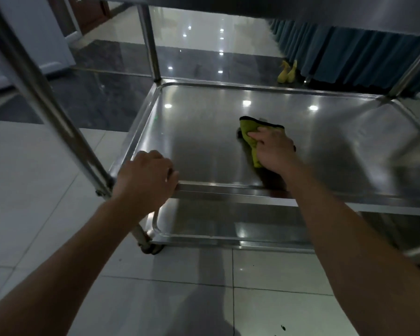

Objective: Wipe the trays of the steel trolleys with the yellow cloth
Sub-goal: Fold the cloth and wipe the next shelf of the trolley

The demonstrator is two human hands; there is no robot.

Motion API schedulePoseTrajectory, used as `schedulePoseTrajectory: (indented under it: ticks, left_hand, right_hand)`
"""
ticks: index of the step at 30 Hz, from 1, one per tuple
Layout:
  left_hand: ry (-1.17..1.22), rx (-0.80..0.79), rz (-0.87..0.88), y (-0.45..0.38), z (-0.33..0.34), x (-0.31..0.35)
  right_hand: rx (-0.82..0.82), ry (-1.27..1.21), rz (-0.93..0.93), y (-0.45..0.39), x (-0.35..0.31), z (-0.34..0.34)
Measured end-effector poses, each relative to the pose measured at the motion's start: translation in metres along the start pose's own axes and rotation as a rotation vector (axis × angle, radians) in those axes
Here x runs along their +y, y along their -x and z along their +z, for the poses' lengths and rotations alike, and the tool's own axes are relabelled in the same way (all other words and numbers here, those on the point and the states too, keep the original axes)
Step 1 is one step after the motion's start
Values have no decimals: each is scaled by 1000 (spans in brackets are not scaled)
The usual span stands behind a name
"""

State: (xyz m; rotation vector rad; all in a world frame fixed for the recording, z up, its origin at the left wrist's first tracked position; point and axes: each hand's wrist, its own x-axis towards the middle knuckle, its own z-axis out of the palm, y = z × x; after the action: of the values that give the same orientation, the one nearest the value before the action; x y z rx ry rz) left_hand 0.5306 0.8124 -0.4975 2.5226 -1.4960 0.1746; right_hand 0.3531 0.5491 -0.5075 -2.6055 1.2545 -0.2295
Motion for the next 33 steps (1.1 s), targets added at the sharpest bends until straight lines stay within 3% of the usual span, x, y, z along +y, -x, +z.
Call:
schedulePoseTrajectory:
  ticks: [16, 21, 24, 33]
  left_hand:
    - [41, 111, -65, 63, -10, -28]
    - [51, 91, -14, 76, -4, -33]
    - [-61, 65, 15, 76, -5, -32]
    - [-135, 12, 14, 85, -6, -32]
  right_hand:
    - [-145, 4, -376, -57, -207, 62]
    - [-127, -24, -419, -60, -214, 65]
    - [-132, -56, -456, -53, -213, 67]
    - [-92, -149, -640, 15, -207, 63]
